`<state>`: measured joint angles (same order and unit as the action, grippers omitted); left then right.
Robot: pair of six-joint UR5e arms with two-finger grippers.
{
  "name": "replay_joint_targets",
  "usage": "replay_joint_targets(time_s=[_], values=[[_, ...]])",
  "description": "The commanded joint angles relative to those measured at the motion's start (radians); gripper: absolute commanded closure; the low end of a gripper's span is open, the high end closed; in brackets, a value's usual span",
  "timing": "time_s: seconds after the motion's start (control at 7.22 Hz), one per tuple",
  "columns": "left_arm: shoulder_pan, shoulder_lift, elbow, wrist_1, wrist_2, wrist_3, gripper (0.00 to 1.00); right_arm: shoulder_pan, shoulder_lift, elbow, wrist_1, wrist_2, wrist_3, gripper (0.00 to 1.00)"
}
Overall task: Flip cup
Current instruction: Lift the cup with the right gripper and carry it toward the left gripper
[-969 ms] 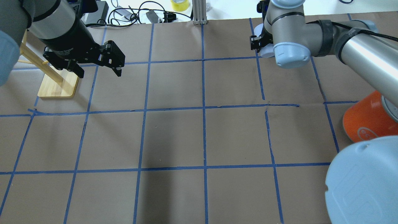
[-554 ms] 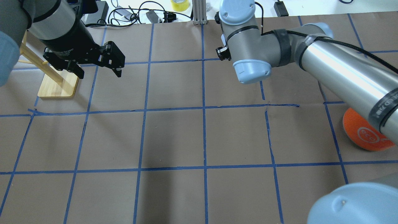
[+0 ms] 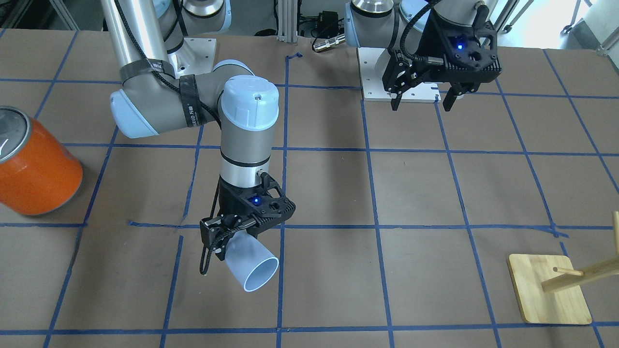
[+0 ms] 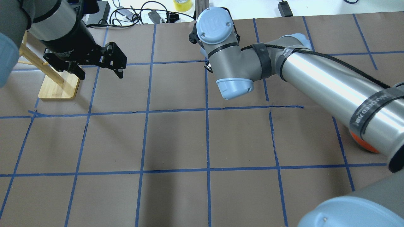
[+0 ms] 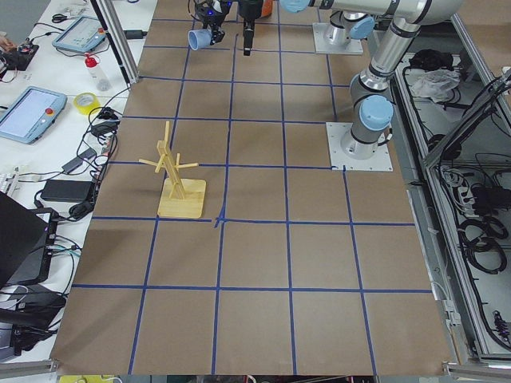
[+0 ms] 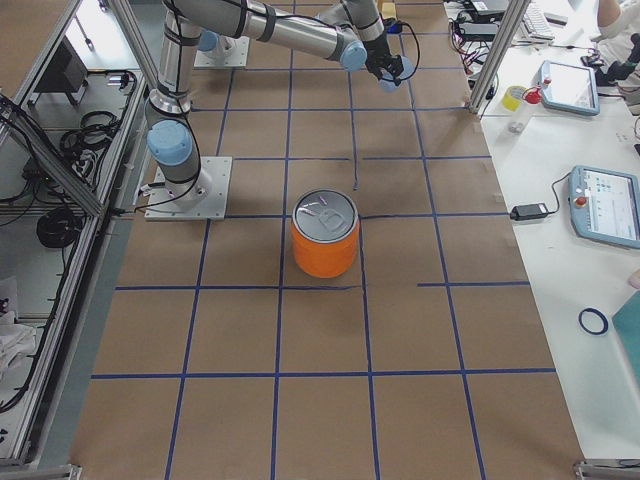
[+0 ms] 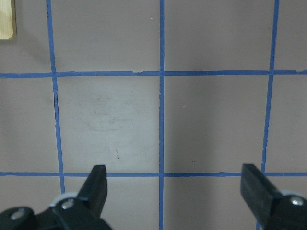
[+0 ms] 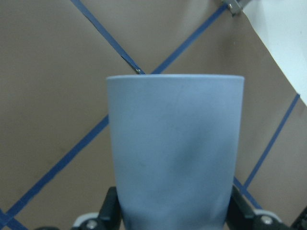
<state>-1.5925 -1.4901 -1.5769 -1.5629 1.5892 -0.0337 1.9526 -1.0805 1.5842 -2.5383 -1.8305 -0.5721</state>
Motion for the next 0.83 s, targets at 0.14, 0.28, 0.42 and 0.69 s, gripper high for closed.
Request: replay_joint_targets(time_s=[0.14, 0.28, 0.42, 0.69], values=[[0.0, 0.001, -0.002, 0.0, 0.0, 0.0, 0.0, 0.058, 0.089, 0.002, -0.203, 0.01, -0.112, 0.67], [-0.001, 0.001, 0.0, 0.0, 0.0, 0.0, 0.0, 0.058, 0.093, 0.002, -0.197, 0.011, -0.215, 0.69], [0.0, 0.001, -0.002, 0.0, 0.0, 0.0, 0.0, 0.058, 0.097, 0.002, -0.166, 0.01, -0.247, 0.74], [0.0, 0.001, -0.002, 0.0, 0.0, 0.0, 0.0, 0.101, 0.114, 0.005, -0.052, 0.01, -0.367, 0.58]])
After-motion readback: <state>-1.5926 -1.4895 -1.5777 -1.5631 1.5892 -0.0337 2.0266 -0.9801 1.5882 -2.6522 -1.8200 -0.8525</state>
